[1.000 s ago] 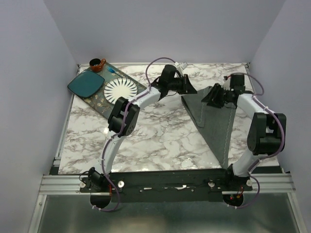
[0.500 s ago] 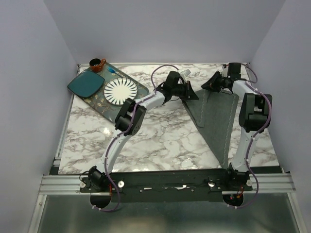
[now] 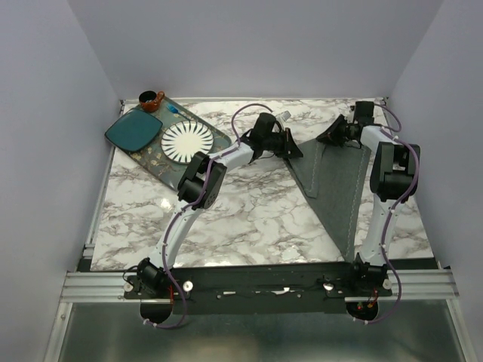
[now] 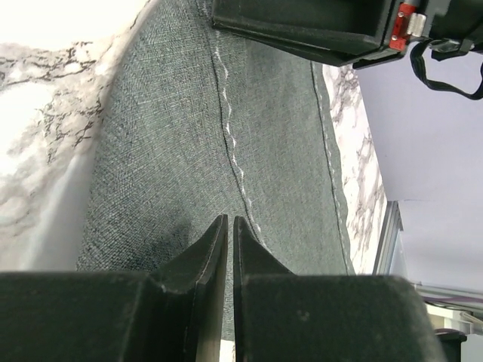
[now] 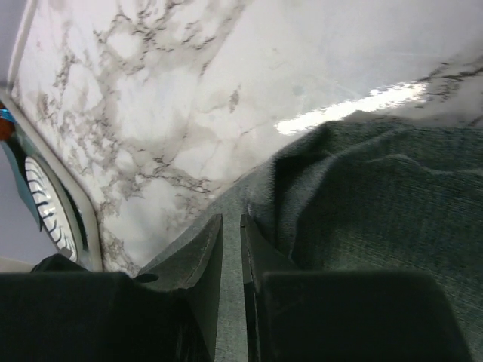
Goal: Fold the napkin, place the utensils inside, and roll it up
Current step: Fold the napkin
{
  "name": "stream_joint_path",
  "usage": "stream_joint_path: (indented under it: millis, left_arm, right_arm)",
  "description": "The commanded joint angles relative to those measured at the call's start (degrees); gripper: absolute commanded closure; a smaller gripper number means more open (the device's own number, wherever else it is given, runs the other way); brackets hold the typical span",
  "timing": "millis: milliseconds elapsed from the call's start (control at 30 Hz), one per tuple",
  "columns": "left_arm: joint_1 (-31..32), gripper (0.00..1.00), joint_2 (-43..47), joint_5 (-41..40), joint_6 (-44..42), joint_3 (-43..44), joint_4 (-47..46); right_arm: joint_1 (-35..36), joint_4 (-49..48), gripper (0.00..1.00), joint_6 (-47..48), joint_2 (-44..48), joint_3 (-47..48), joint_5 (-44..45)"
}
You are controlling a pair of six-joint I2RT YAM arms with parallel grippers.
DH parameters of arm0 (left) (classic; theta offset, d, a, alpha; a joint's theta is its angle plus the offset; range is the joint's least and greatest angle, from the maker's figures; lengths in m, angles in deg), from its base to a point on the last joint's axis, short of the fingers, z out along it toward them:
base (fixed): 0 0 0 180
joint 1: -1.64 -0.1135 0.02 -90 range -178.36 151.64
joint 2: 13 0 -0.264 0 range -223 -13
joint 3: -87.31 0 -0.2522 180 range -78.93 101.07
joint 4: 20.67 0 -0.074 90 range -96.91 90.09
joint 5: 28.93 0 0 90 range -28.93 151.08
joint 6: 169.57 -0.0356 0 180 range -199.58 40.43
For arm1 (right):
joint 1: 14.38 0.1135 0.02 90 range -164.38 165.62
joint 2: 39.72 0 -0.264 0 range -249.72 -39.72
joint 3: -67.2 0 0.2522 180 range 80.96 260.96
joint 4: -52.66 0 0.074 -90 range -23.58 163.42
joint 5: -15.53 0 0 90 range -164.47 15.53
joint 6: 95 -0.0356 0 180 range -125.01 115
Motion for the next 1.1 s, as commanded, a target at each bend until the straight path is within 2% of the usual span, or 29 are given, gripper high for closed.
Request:
stream_joint_path:
  millis: [0,300,433,500,533,600,667,733,800,867,900,967,1000,1067]
  left_arm:
    - [-0.2,0.85,0.2,-0.7,-0.7,-1.1,-0.3]
    - [-0.2,0.82,0.9,0.0,-0.6,0.6,0.5]
    - [0.0,0.75,2.8,0.9,-0.5,2.0,1.7]
    - [0.4,0.72,5.2,0.8,-0.4,1.6,2.1]
    - [0.7,0.67,6.2,0.8,-0.5,1.2,2.2]
    - [2.3,0.64,10.0,0.1,-2.1,-0.8,3.0]
    - [4.9,0.58,13.9,-2.3,-5.5,-4.5,3.7]
    - [6.8,0.55,16.2,-4.9,-7.4,-7.3,3.9]
    - [9.4,0.54,18.6,-5.5,-8.7,-11.1,4.1]
    - [11.9,0.55,21.8,-6.7,-10.5,-15.4,4.1]
    - [14.4,0.56,23.2,-7.7,-14.3,-17.0,4.2]
    - [17.1,0.75,27.2,-8.9,-18.2,-22.3,4.5]
    - [18.7,0.8,28.2,-9.5,-20.9,-24.1,4.4]
    - [22.9,0.82,30.2,-10.0,-28.9,-28.2,5.2]
  right_arm:
    - [-1.2,6.5,0.76,-2.0,-2.5,2.4,5.3]
    - [-2.0,10.3,0.76,-2.1,-4.7,5.7,5.2]
    - [-2.7,12.0,0.73,-0.1,-6.5,8.7,1.6]
    - [-2.7,15.2,0.72,3.1,-5.2,11.0,1.4]
    - [-2.7,16.8,0.7,4.3,-3.9,11.4,3.5]
    - [-2.7,20.3,0.66,6.7,3.8,9.4,7.0]
    - [-2.7,23.6,0.56,8.1,11.8,7.5,13.1]
    - [-2.8,31.5,0.5,10.0,16.0,5.8,19.3]
    - [-2.9,35.1,0.49,11.1,22.4,2.0,21.9]
    - [-3.0,36.2,0.48,11.5,27.7,-5.9,25.7]
    - [-3.0,36.4,0.48,11.5,33.0,-8.5,26.7]
    - [-3.7,36.9,0.45,11.3,38.8,-15.8,28.3]
    - [-4.0,37.1,0.44,11.1,41.3,-17.6,28.4]
    - [-4.2,37.3,0.41,11.0,48.7,-22.0,28.2]
